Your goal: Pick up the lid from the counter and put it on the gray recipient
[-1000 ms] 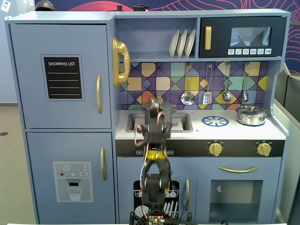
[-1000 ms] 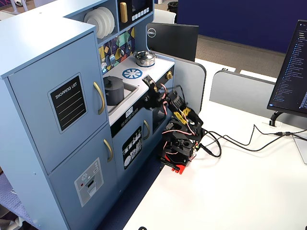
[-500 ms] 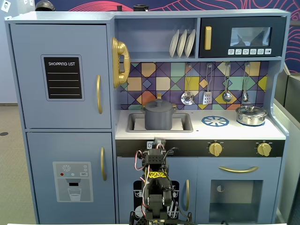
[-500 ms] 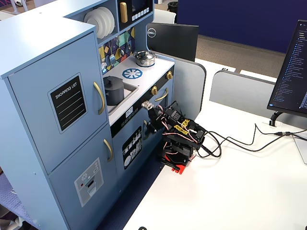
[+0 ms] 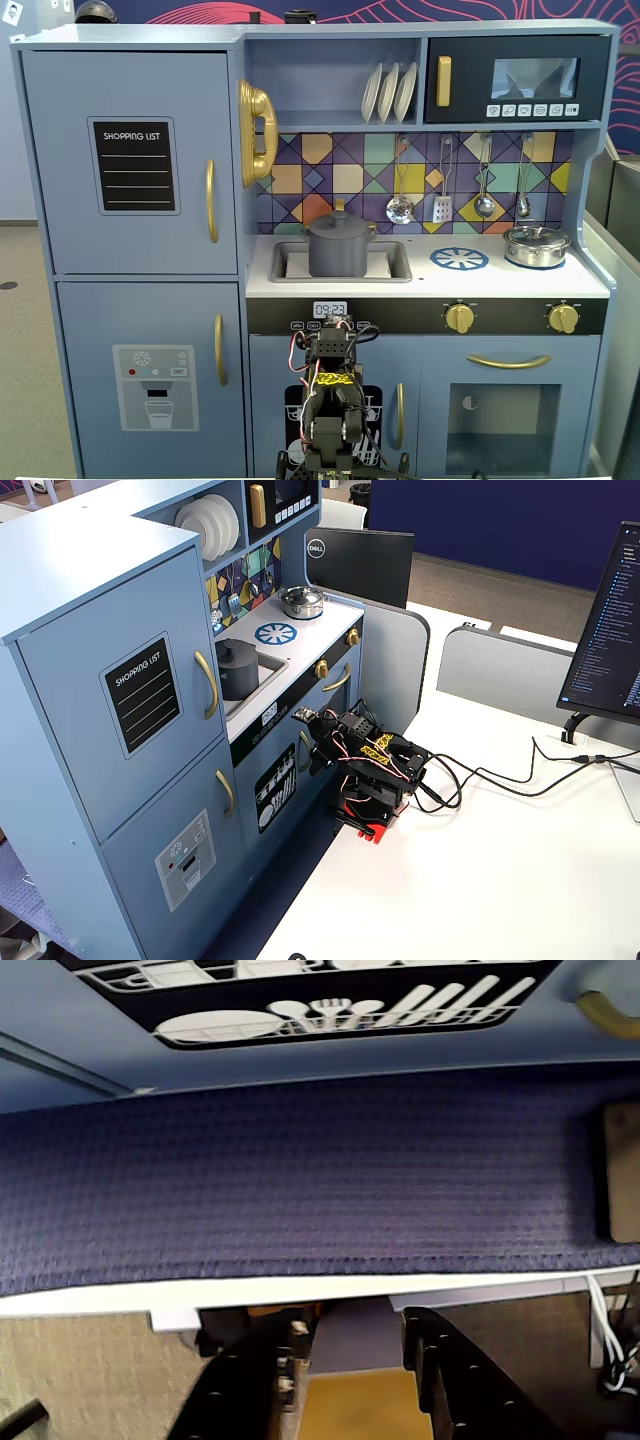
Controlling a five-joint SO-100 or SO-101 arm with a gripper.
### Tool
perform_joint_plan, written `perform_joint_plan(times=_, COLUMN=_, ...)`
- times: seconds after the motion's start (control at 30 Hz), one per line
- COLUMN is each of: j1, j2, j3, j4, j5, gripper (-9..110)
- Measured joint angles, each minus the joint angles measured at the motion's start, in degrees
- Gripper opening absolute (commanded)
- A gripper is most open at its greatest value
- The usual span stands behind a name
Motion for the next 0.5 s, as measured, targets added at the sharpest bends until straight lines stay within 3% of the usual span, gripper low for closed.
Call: perform_joint_plan(times=0.5, j1=0.1, j2=0.5, j3=0.0, j4=0.0, j5=0.7, gripper=7)
